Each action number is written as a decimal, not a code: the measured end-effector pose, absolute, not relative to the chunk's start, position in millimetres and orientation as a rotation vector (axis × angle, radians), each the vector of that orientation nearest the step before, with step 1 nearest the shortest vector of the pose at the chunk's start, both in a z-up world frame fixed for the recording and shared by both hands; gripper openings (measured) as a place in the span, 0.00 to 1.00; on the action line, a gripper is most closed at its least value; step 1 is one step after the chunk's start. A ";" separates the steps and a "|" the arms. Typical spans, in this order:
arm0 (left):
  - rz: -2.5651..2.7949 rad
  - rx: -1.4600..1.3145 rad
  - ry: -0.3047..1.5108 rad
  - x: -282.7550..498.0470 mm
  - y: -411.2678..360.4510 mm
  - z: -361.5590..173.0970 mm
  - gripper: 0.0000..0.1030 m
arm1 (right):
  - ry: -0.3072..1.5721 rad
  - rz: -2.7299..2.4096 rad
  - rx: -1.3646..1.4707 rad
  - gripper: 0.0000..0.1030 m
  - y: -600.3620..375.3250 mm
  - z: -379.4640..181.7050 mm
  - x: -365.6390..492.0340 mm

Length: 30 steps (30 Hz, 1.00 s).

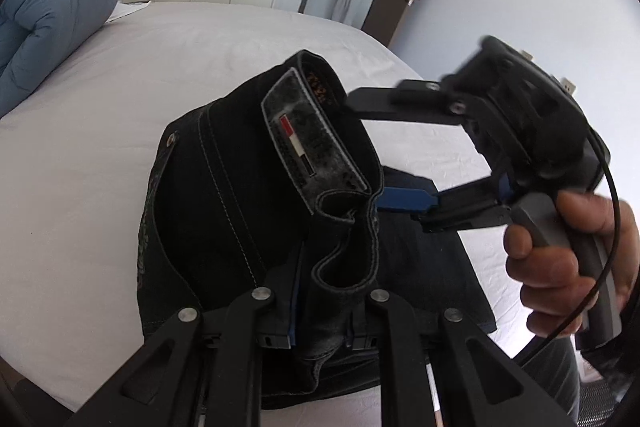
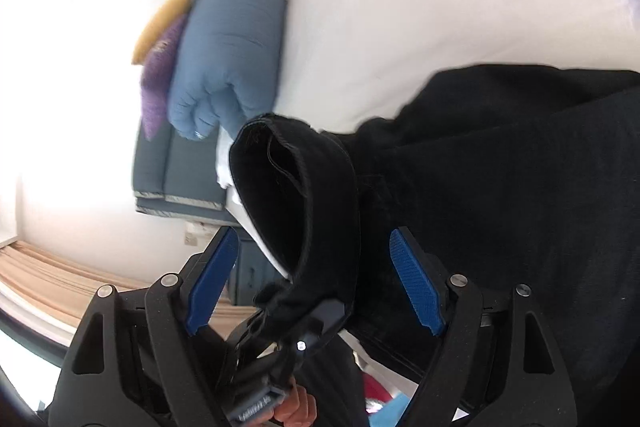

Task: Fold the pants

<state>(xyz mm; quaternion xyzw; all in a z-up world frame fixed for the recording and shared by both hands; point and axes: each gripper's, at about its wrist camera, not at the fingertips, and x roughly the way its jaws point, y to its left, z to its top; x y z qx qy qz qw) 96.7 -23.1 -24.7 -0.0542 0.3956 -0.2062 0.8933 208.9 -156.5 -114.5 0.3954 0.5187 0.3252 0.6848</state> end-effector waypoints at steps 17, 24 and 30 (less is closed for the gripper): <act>-0.516 0.211 0.802 60.3 -117.6 -27.4 0.15 | 1.146 0.580 0.622 0.14 -195.3 -110.7 176.8; -0.619 0.308 0.814 51.8 -179.5 -38.8 0.15 | 1.117 0.523 0.757 0.14 -281.8 -138.4 157.8; -0.630 0.334 0.837 59.0 -208.7 -46.3 0.15 | 1.102 0.493 0.794 0.14 -314.3 -161.7 161.2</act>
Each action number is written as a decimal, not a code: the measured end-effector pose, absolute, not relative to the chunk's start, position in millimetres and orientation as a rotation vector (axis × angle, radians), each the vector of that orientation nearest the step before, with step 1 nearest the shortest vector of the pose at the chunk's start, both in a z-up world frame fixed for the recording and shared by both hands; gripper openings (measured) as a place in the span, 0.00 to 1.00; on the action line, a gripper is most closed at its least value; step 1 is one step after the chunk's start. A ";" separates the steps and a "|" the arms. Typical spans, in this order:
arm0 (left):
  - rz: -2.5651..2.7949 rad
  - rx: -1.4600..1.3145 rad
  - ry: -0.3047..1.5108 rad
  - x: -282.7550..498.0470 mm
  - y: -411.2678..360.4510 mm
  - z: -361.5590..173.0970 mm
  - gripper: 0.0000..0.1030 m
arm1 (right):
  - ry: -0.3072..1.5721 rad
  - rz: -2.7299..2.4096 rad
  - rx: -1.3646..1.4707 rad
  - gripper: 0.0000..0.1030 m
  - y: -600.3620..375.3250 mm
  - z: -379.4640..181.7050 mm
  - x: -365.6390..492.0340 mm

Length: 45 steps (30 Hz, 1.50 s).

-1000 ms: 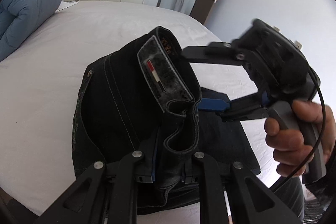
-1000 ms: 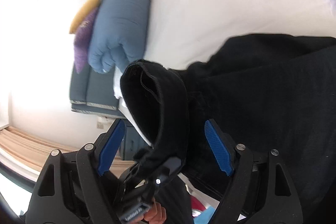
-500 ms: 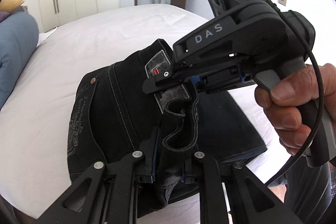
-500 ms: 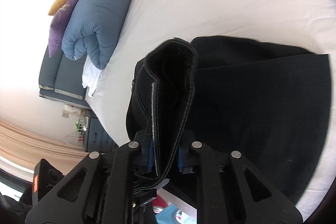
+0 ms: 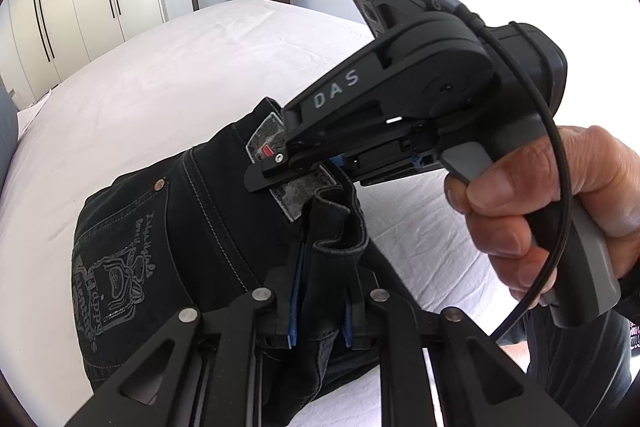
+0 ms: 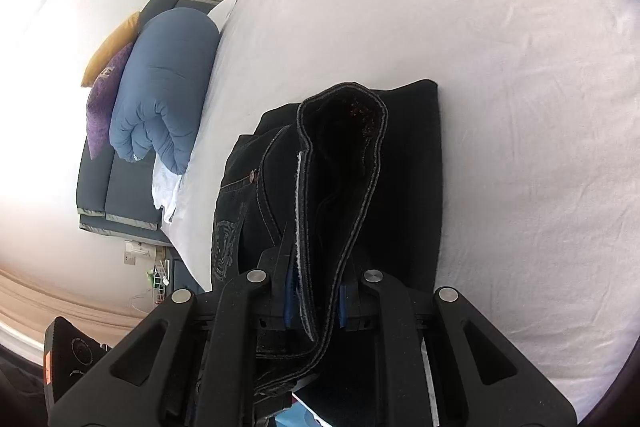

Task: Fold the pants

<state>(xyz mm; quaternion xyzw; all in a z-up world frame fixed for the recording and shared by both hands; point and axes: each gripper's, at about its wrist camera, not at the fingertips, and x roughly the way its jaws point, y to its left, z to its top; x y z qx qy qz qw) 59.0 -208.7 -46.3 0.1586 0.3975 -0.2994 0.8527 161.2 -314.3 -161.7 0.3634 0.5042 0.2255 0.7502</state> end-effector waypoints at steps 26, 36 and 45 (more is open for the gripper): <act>-0.624 -0.167 1.047 132.1 -66.0 -78.7 0.60 | 1.053 0.615 0.961 0.83 -307.5 -182.4 162.1; -0.649 -0.170 0.996 88.3 -37.0 -59.0 0.60 | 0.961 0.666 0.912 0.81 -314.0 -162.8 91.2; -0.618 -0.189 0.895 207.0 -44.6 -22.0 0.62 | 0.864 0.769 0.884 0.81 -304.5 -112.8 167.1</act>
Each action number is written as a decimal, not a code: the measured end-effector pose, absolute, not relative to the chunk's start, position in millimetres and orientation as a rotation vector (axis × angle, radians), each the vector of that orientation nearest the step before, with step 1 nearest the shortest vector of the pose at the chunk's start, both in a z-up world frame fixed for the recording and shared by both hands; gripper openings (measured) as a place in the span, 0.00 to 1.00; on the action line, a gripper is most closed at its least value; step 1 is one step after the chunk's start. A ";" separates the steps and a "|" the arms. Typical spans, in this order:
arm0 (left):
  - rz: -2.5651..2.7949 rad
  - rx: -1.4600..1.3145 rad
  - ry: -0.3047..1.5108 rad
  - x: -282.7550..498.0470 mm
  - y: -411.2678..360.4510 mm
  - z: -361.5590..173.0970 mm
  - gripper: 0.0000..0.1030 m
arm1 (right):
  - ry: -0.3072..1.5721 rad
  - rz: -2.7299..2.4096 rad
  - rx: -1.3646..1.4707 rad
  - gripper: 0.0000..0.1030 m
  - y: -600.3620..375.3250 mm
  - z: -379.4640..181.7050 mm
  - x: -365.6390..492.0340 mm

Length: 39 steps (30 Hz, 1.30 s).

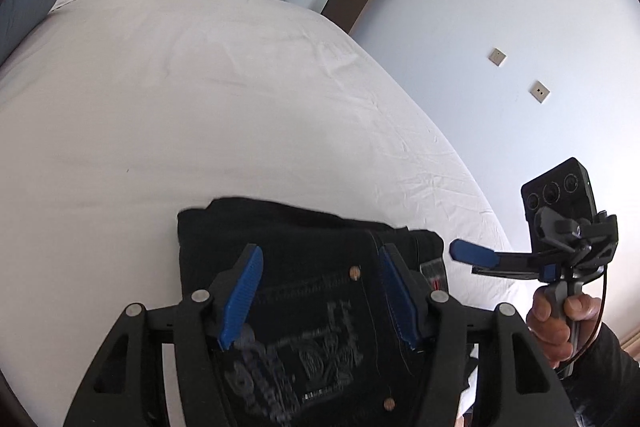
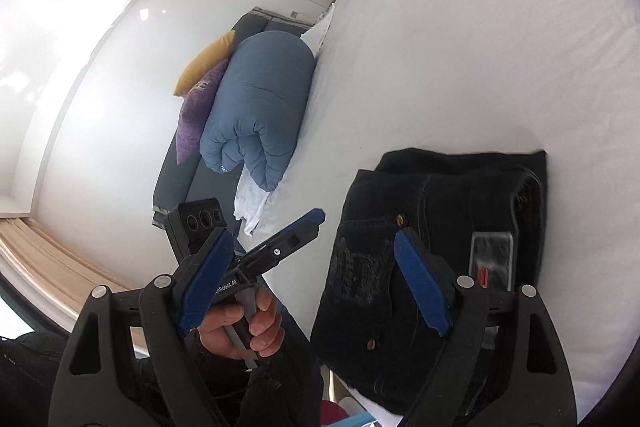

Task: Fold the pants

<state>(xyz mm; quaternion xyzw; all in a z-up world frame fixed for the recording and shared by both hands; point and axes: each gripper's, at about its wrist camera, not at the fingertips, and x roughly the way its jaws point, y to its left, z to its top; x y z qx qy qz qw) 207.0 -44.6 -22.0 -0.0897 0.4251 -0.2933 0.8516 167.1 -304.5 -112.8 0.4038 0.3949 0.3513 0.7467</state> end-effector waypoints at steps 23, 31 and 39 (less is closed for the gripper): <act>-0.540 -0.105 0.907 102.9 11.4 -46.1 0.97 | 0.906 0.530 0.853 0.81 -329.9 -141.3 70.1; -0.527 -0.225 1.162 189.2 16.4 -85.5 0.98 | 1.128 0.404 0.828 0.81 -340.6 -184.0 134.8; -0.529 -0.098 1.222 200.5 -22.0 -93.9 0.59 | 1.182 0.457 0.758 0.47 -317.3 -191.7 163.2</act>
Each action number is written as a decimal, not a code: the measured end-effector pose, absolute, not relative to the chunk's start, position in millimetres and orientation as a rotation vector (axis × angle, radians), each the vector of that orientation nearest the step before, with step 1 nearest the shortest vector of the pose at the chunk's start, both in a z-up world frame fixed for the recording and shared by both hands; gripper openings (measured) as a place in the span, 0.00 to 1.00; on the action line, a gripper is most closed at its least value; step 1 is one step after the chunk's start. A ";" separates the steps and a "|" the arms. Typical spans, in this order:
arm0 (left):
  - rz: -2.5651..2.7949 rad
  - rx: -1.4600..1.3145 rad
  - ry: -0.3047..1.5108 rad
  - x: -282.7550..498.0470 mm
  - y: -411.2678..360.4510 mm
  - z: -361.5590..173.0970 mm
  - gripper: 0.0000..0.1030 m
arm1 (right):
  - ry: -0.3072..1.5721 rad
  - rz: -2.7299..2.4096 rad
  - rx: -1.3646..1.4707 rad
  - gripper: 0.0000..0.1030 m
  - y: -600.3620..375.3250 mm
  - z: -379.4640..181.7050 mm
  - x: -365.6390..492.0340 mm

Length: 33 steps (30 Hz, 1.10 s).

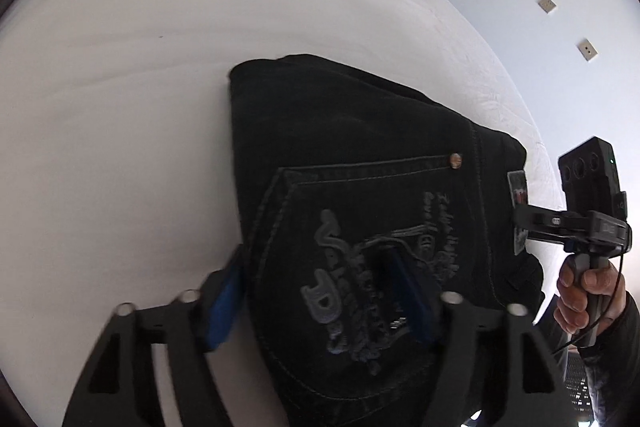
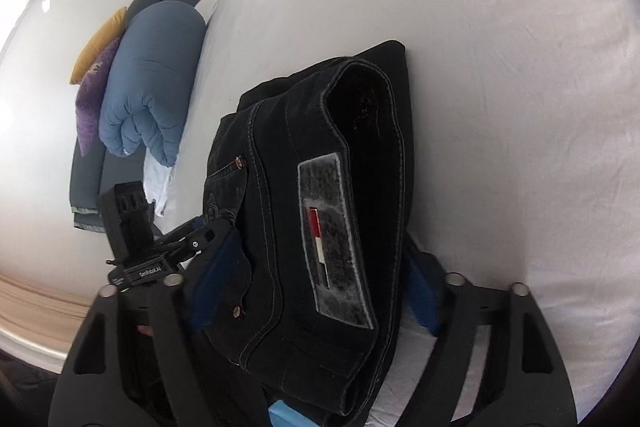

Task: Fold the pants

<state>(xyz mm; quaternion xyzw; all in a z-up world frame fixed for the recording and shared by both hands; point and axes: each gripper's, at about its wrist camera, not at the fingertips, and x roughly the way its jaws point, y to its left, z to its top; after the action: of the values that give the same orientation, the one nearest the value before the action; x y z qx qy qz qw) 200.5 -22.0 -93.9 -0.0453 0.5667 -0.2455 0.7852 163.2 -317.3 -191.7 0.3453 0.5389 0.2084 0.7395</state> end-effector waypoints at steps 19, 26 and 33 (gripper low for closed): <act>-0.452 0.048 1.124 184.2 -50.2 -37.3 0.22 | 1.042 0.400 0.507 0.16 -291.6 -114.8 158.3; -0.447 0.063 1.071 184.8 -46.4 -18.2 0.22 | 0.986 0.414 0.503 0.16 -313.5 -84.9 178.5; -0.450 0.076 1.102 198.3 -54.3 -40.9 0.22 | 0.992 0.394 0.552 0.16 -339.6 -88.2 224.5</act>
<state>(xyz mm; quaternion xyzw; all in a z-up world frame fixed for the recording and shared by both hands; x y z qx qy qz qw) 198.3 -54.3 -40.9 0.0359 0.5190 -0.2120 0.8273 224.5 -339.6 -88.2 0.2597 0.4666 0.1854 0.8249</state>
